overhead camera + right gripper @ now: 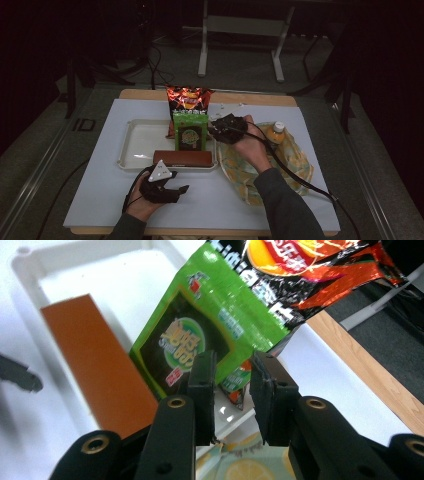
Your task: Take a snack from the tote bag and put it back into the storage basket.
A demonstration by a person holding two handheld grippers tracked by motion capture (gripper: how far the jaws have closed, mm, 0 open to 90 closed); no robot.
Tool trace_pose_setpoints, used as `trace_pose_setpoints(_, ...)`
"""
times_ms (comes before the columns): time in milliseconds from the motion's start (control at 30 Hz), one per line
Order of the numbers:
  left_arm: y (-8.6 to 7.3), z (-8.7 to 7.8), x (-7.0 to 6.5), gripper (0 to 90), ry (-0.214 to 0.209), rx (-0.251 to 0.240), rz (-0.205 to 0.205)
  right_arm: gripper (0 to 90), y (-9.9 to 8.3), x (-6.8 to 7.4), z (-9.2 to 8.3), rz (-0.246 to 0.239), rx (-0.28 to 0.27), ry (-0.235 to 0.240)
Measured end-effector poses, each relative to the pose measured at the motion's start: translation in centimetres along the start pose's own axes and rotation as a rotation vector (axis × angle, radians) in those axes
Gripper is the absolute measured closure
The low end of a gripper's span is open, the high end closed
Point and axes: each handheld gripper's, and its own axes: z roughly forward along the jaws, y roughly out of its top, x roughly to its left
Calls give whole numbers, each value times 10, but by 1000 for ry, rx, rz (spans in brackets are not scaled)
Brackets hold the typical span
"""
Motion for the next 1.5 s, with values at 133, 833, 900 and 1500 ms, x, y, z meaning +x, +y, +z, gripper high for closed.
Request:
trace_pose_setpoints(133,0,0,0,332,-1,-1,1,720,-3,5,-4,-28,17,12)
trace_pose_setpoints(833,0,-1,-2,332,1,-5,4,693,-38,3,-39,-29,43,54)
trace_pose_setpoints(900,0,-1,-2,332,0,-5,4,694,-40,1,-42,-25,42,51)
trace_pose_setpoints(1500,1,2,-5,332,-2,-3,4,690,-122,-35,-82,142,26,-46)
